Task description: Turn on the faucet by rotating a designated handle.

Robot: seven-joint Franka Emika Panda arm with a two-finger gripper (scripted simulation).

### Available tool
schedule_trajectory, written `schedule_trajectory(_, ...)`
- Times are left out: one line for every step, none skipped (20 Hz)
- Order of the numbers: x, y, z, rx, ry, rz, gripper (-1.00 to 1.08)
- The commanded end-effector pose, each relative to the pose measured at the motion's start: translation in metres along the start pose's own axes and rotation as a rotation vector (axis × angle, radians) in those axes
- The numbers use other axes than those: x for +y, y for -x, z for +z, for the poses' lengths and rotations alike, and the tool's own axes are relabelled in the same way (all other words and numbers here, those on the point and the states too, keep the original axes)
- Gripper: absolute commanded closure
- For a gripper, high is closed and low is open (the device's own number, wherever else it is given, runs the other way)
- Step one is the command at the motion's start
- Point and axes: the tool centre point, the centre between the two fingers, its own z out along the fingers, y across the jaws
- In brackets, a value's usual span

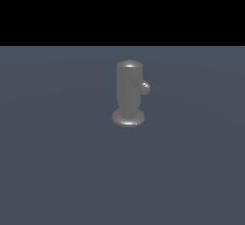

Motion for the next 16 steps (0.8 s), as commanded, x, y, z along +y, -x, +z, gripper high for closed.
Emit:
schedule_trajectory(0.000,0.000,0.000,0.000,0.000,0.000,1.08)
schedule_trajectory(0.000,0.000,0.000,0.000,0.000,0.000,1.08)
schedule_trajectory(0.000,0.000,0.001,0.000,0.000,0.000,1.08)
schedule_trajectory(0.000,-0.001,0.002,0.000,0.000,0.000,1.08)
schedule_trajectory(0.000,-0.001,0.004,0.000,0.000,-0.001,1.08)
schedule_trajectory(0.000,-0.002,0.006,0.000,0.000,-0.001,1.08)
schedule_trajectory(0.000,-0.002,0.009,0.000,-0.001,-0.002,1.08)
schedule_trajectory(-0.001,-0.003,0.012,0.000,-0.001,-0.002,1.08)
schedule_trajectory(-0.001,-0.004,0.016,-0.001,-0.002,-0.003,1.08)
schedule_trajectory(-0.001,-0.005,0.020,-0.001,-0.002,-0.003,1.08)
schedule_trajectory(-0.001,-0.006,0.024,-0.001,-0.003,-0.004,1.08)
schedule_trajectory(-0.002,-0.008,0.029,-0.001,-0.003,-0.005,1.08)
schedule_trajectory(-0.002,-0.009,0.035,-0.001,-0.004,-0.006,1.08)
schedule_trajectory(-0.002,-0.011,0.041,-0.002,-0.004,-0.007,1.08)
schedule_trajectory(-0.003,-0.012,0.047,-0.002,-0.005,-0.008,1.08)
schedule_trajectory(-0.003,-0.014,0.054,-0.002,-0.006,-0.009,1.08)
